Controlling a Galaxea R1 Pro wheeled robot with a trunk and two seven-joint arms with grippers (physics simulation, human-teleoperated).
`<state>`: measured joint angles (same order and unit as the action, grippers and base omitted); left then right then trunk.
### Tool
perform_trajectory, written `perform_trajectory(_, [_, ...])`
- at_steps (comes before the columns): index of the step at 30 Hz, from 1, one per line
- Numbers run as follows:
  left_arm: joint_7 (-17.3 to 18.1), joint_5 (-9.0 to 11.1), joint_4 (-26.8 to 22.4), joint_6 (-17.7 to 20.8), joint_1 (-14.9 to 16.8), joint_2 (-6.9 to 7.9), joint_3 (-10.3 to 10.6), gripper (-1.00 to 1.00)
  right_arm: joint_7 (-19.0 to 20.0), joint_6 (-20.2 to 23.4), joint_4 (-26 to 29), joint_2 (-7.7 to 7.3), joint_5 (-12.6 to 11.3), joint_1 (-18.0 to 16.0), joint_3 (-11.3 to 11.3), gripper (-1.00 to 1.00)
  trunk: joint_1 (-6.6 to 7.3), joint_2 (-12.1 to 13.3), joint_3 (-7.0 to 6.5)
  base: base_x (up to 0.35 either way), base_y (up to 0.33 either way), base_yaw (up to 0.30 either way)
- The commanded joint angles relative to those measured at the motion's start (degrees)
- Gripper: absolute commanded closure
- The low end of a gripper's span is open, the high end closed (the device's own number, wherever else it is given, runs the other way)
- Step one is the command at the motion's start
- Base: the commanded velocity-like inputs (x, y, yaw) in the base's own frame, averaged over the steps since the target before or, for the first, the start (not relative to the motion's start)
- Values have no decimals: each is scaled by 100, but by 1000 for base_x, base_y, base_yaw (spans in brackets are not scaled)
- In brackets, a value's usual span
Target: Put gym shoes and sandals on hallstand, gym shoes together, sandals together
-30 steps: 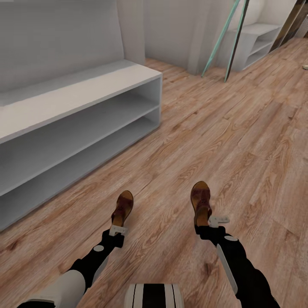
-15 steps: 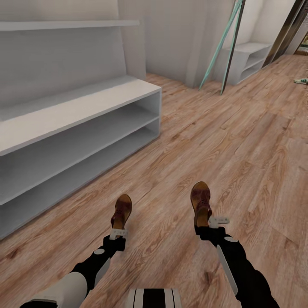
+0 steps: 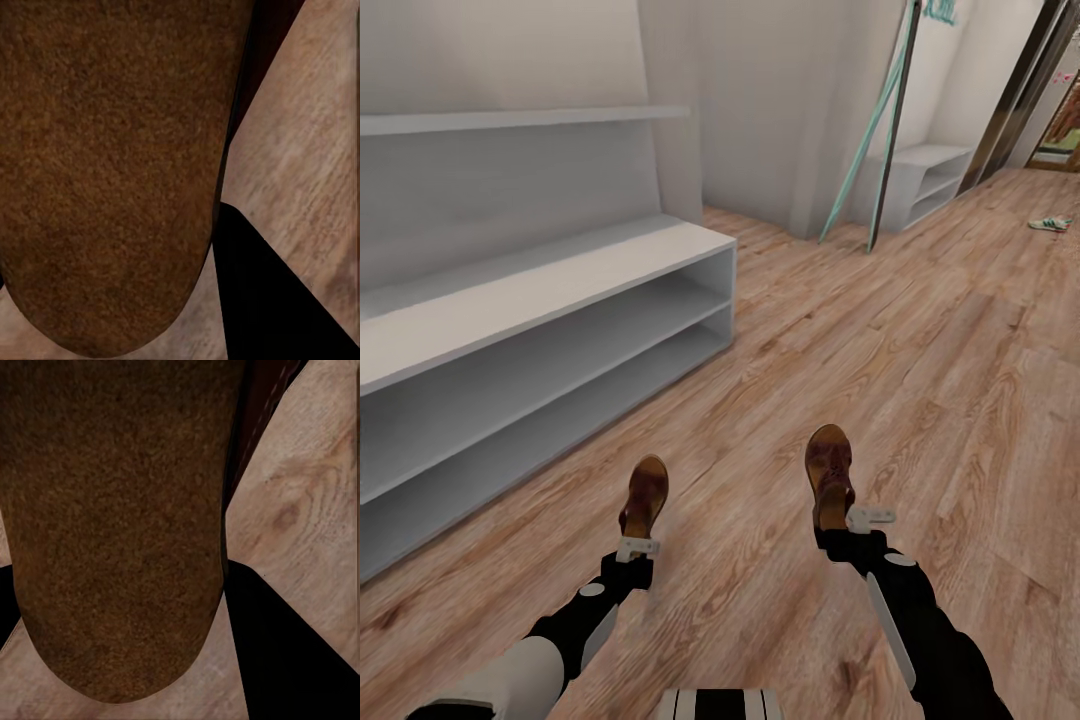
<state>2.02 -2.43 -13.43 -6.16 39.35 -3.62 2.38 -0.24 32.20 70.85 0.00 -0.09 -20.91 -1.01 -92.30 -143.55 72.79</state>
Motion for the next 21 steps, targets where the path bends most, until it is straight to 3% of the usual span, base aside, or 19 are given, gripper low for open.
perform_trajectory(1, [0, -47, 6, -18, 3, 1, 17, 100, -15, 32, 7, 0, -16, -1, 0, 100, 3, 0, -28, 0, 0, 0])
perform_trajectory(12, [0, -47, 7, -17, 3, 10, 17, 100, -12, 32, 2, 0, -17, -1, -4, 100, 31, 15, -376, 0, 0, 0])
perform_trajectory(21, [0, -47, 7, -19, 3, 18, 9, 100, -11, 32, -1, 0, -17, -1, -3, 100, 31, 15, -453, 0, 0, 0])
